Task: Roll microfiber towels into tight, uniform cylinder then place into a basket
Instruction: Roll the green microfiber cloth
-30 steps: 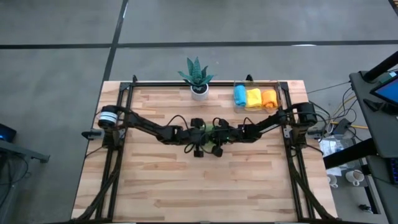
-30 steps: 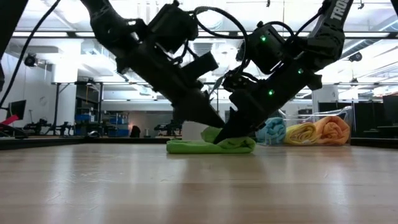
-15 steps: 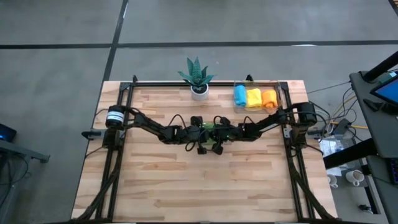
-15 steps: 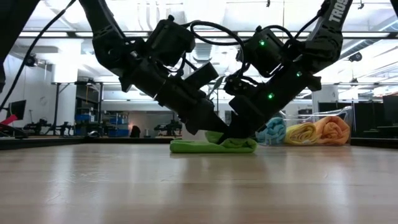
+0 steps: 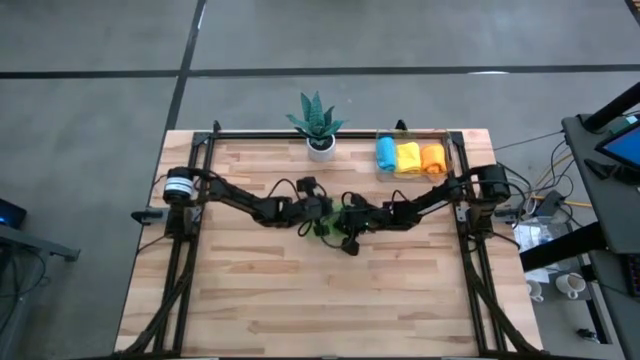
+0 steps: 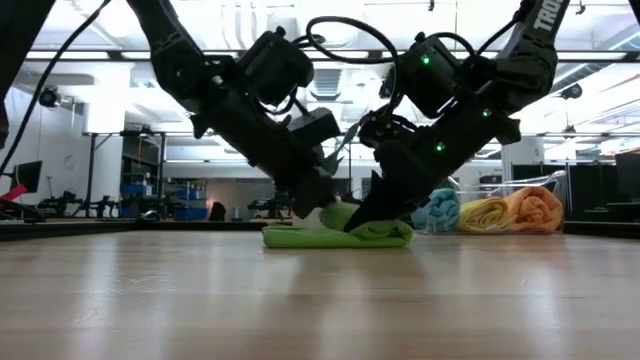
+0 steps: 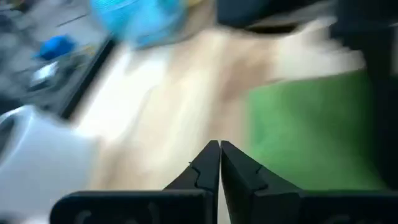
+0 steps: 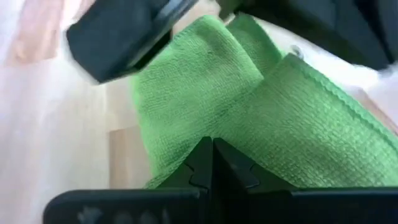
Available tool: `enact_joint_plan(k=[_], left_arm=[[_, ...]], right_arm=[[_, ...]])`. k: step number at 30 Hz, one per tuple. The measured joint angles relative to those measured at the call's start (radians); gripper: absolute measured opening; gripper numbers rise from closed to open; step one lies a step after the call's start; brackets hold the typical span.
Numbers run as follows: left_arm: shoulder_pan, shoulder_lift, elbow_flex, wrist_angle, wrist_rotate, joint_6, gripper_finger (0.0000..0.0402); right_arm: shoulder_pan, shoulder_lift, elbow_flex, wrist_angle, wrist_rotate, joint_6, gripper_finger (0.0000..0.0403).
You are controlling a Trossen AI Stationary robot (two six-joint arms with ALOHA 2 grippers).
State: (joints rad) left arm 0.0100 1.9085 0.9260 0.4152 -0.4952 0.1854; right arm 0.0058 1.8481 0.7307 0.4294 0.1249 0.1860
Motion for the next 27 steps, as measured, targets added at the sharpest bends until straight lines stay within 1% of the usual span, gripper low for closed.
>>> enact_joint_plan(k=[1, 3, 5, 8, 10, 11, 15, 19, 22, 23, 24, 27], left_arm=[[0.003, -0.009, 0.0, -0.028, -0.031, -0.004, 0.0], [0.007, -0.021, -0.001, -0.092, -0.037, -0.016, 0.0], [0.011, -0.025, -0.004, -0.115, -0.012, -0.02, 0.0], [0.014, -0.027, -0.022, -0.084, 0.055, -0.022, 0.0], [0.014, -0.028, -0.041, -0.012, 0.112, -0.022, 0.0], [0.013, -0.032, -0.054, 0.027, 0.124, -0.022, 0.0], [0.021, -0.045, -0.115, 0.164, 0.113, -0.022, 0.0], [0.035, -0.057, -0.19, 0.313, 0.061, -0.022, 0.0], [0.038, -0.058, -0.239, 0.445, 0.066, -0.019, 0.0], [0.038, -0.058, -0.251, 0.479, 0.084, -0.014, 0.0], [0.038, -0.058, -0.263, 0.516, 0.123, -0.007, 0.0], [0.037, -0.058, -0.287, 0.62, 0.266, -0.016, 0.0]], right_arm=[[0.0, 0.0, 0.0, -0.001, 0.0, 0.0, 0.0008], [0.0, 0.0, 0.0, -0.002, 0.01, 0.0, 0.0008], [-0.001, 0.0, -0.001, -0.003, 0.018, -0.002, 0.0008], [0.001, 0.0, -0.001, -0.004, 0.02, -0.003, 0.0008], [0.0, 0.0, -0.002, -0.005, 0.021, -0.003, 0.0008], [0.0, 0.0, -0.002, -0.005, 0.022, -0.003, 0.0008], [0.0, 0.0, -0.002, -0.005, 0.026, -0.003, 0.0008], [0.0, 0.0, -0.002, -0.005, 0.026, -0.003, 0.0008], [-0.001, 0.0, -0.002, -0.004, 0.028, -0.004, 0.0008], [-0.001, 0.0, -0.002, -0.004, 0.028, -0.004, 0.0008], [-0.001, 0.0, -0.002, -0.004, 0.029, -0.006, 0.0008], [-0.001, 0.0, -0.003, -0.003, 0.029, -0.01, 0.0008]])
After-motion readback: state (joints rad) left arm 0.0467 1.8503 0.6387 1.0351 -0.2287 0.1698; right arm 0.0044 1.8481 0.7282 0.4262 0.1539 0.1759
